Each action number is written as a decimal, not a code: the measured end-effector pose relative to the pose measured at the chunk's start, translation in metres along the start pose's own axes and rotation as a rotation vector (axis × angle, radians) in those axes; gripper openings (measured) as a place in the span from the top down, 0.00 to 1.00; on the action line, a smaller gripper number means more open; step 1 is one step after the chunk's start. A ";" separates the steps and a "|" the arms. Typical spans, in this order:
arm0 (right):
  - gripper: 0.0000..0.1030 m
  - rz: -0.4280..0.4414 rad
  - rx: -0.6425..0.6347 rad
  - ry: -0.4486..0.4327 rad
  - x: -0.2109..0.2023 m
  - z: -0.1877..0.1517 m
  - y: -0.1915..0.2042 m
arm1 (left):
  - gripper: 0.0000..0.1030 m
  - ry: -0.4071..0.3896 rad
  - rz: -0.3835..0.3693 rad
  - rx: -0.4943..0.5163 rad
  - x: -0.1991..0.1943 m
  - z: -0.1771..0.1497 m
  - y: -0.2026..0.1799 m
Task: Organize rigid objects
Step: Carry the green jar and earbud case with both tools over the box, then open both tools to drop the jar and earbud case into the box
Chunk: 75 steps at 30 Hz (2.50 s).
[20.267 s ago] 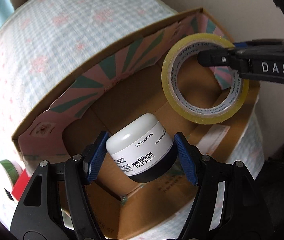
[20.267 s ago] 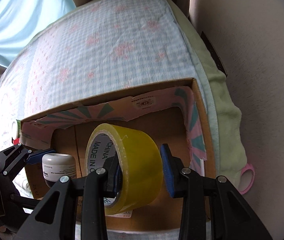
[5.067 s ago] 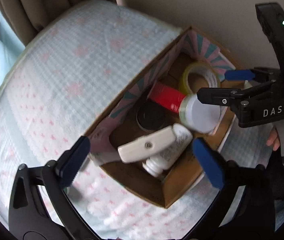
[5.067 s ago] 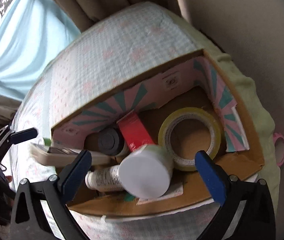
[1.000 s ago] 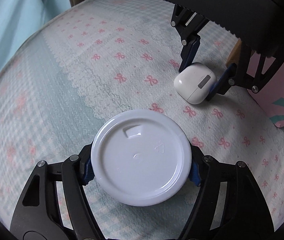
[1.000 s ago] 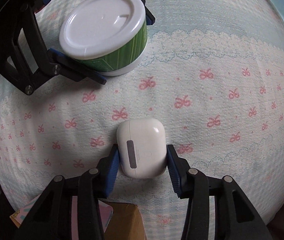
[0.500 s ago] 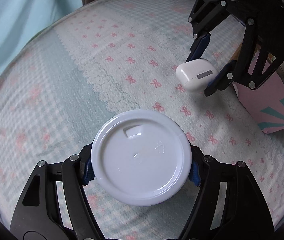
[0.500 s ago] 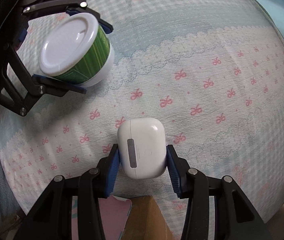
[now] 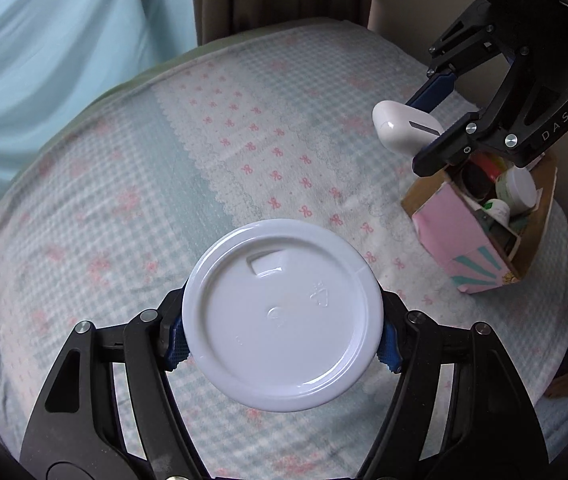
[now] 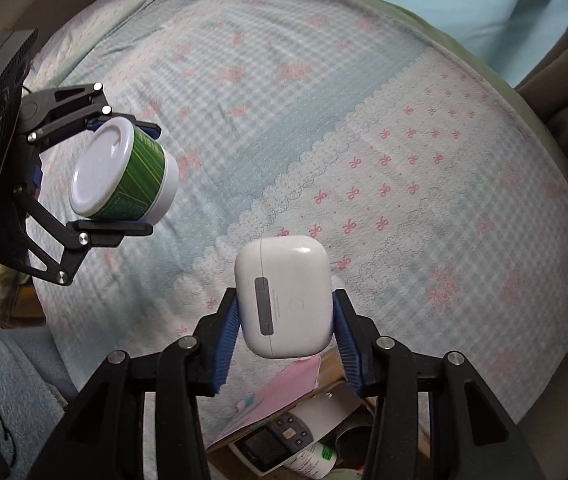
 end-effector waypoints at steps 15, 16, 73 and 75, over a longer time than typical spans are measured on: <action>0.59 -0.029 0.301 -0.223 -0.152 -0.098 -0.026 | 0.34 -0.089 -0.047 0.125 -0.090 0.105 -0.122; 0.59 -0.040 0.318 -0.224 -0.157 -0.110 -0.033 | 0.34 -0.090 -0.056 0.124 -0.089 0.111 -0.133; 0.00 -0.063 1.182 -0.278 -0.021 -0.296 -0.203 | 0.00 0.190 -0.184 0.133 0.115 0.154 -0.313; 0.00 -0.076 1.181 -0.273 -0.023 -0.302 -0.198 | 0.00 0.199 -0.176 0.128 0.112 0.150 -0.310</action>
Point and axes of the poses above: each gripper's, at about its wrist camera, not at the fingertips, and x roughly the way its jaws point, y to its left, z to its top, the point moved 10 cm from there along x, roughly the way its jaws point, and after that the axes turned 4 degrees about x, right-handed, at the moved point
